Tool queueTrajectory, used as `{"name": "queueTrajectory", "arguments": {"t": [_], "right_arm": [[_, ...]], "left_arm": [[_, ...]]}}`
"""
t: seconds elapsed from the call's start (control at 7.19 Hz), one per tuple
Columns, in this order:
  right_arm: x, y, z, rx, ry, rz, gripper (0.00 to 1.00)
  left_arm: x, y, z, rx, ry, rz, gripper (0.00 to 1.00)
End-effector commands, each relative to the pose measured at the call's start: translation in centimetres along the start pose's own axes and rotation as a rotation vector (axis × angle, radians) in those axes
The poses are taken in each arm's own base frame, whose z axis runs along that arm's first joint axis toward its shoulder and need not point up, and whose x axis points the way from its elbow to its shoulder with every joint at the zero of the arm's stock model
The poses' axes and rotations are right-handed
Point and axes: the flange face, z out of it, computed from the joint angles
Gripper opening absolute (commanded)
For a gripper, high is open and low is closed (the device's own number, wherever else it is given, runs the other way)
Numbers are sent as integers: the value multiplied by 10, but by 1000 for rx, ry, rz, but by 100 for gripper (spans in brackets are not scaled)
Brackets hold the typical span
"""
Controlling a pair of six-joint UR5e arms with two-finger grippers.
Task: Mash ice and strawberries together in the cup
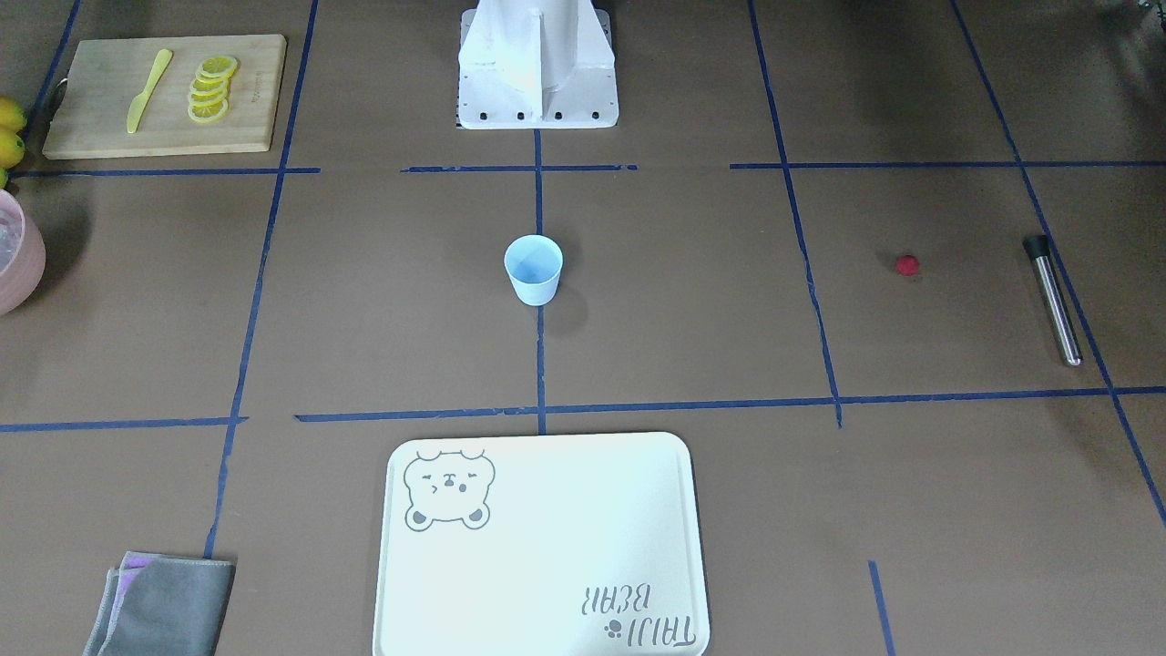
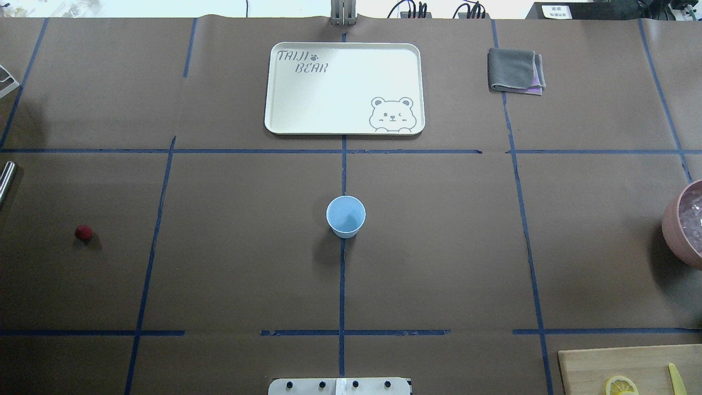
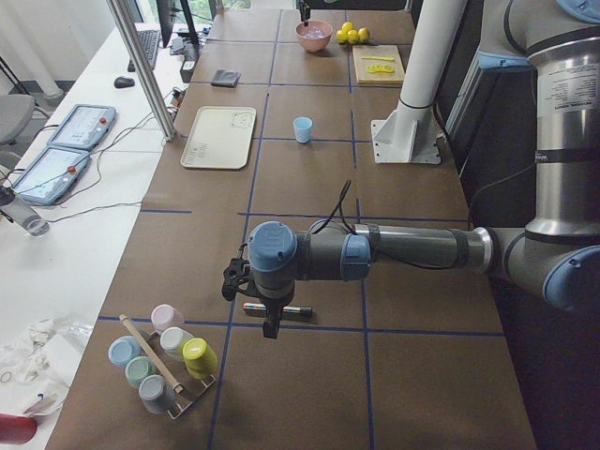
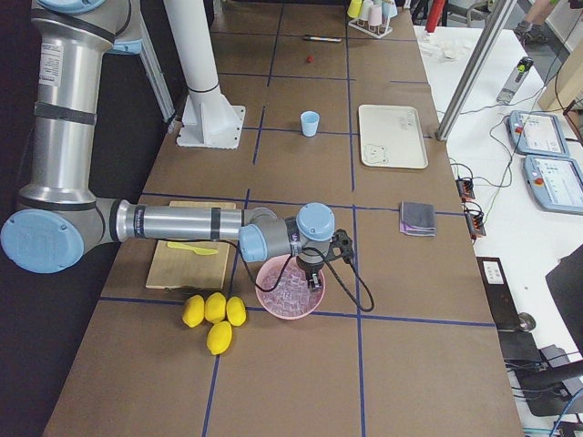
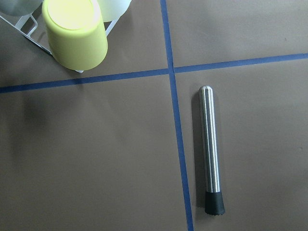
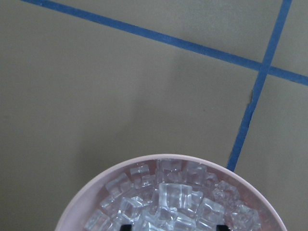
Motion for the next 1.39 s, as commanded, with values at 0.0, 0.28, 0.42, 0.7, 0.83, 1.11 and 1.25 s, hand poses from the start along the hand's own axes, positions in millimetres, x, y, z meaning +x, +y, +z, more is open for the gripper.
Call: {"name": "queueTrajectory", "arguments": {"t": [0.0,0.28,0.42,0.7,0.83,1.11,1.25], "right_arm": [[1,0,9,-17,-8,-5,54],[-10,-2,20,-42,-18,-23,46],[-15,-2,25,-54,-21,-28,47],[-14,-1,27,-58,-21,-28,47],[-14,0,27,-59,-20,-27,48],[-10,6,29,-65,-12,-23,48],[-8,10,30,-69,-11,-20,48]], "left_arm": [[0,0,0,0,-1,1,100],[0,-1,0,1,-2,2,100],[1,-2,-1,2,-2,3,100],[1,-3,-1,4,0,5,100],[1,-3,-1,4,0,5,100],[2,-3,-3,7,-1,6,100],[2,-3,-3,7,-1,6,100]]}}
